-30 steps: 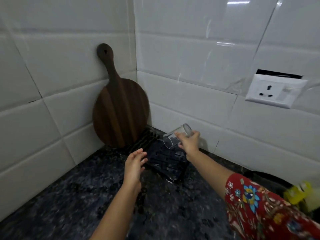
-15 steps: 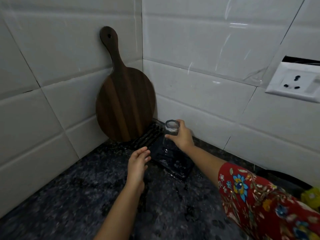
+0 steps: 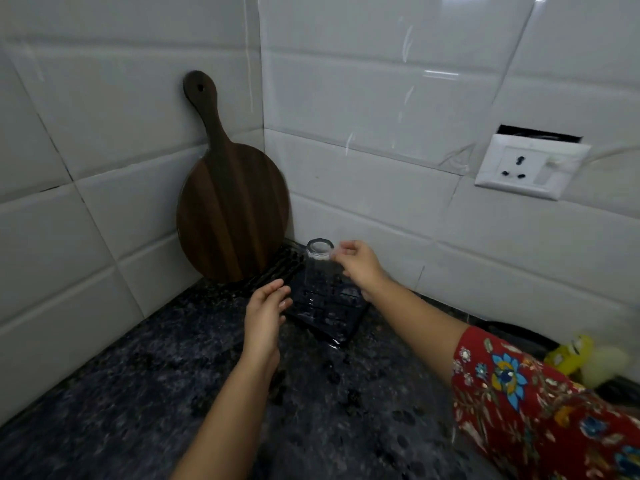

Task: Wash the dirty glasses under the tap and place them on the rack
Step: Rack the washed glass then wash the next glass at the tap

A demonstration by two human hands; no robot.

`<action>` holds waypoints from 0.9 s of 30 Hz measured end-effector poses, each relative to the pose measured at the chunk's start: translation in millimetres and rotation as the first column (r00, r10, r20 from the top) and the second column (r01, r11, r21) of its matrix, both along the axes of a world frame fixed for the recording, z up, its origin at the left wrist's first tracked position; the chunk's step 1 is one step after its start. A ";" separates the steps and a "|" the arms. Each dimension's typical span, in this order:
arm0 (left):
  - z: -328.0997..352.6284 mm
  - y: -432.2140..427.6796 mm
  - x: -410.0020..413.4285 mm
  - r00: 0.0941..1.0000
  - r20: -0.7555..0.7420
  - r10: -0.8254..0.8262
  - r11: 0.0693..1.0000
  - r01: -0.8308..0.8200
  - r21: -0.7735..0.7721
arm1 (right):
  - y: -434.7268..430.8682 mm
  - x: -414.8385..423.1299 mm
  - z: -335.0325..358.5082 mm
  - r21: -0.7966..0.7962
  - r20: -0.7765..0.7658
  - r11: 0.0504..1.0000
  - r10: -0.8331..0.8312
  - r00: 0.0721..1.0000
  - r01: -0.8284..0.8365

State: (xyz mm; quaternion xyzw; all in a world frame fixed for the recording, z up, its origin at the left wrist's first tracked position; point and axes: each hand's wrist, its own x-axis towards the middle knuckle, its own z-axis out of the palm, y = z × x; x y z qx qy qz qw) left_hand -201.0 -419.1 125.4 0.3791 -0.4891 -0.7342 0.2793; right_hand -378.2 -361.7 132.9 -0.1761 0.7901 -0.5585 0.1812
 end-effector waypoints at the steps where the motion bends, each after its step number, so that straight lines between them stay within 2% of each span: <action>1: 6.5 9.8 2.4 1.000 -0.011 -0.016 1.000 0.016 -0.011 | 14.2 9.1 11.8 -0.051 0.055 0.999 -0.013 0.998 0.016; 4: 25.5 48.0 12.4 0.995 -0.045 -0.091 0.995 0.089 -0.056 | 66.1 43.2 46.7 -0.186 0.172 0.982 0.001 0.985 0.031; 7: 40.7 94.9 31.4 0.979 -0.070 -0.191 0.977 0.183 -0.105 | 126.4 78.9 71.9 -0.247 0.256 0.969 0.060 0.965 0.005; 10: 48.1 144.8 57.1 0.955 -0.078 -0.286 0.951 0.273 -0.144 | 191.2 115.8 85.2 -0.219 0.258 0.974 0.120 0.959 -0.063; 13: 44.2 191.4 85.8 0.927 -0.069 -0.369 0.915 0.349 -0.201 | 254.3 149.5 84.8 -0.150 0.197 0.978 0.171 0.965 -0.143; 16: 30.0 223.3 109.1 0.923 -0.026 -0.384 0.899 0.367 -0.239 | 302.5 174.4 71.9 -0.094 0.088 0.985 0.151 0.985 -0.143; 20: 7.9 256.0 132.7 0.922 0.052 -0.384 0.901 0.386 -0.196 | 357.8 199.6 30.2 -0.070 0.013 0.991 0.117 0.993 -0.116; 24: -9.5 272.5 149.3 0.913 0.119 -0.390 0.895 0.406 -0.183 | 388.1 219.5 -21.3 -0.009 0.131 0.996 0.088 0.987 -0.088; 27: -21.9 277.2 154.2 0.914 0.149 -0.378 0.897 0.401 -0.186 | 390.7 229.5 -59.2 0.026 0.203 0.992 0.118 0.972 -0.126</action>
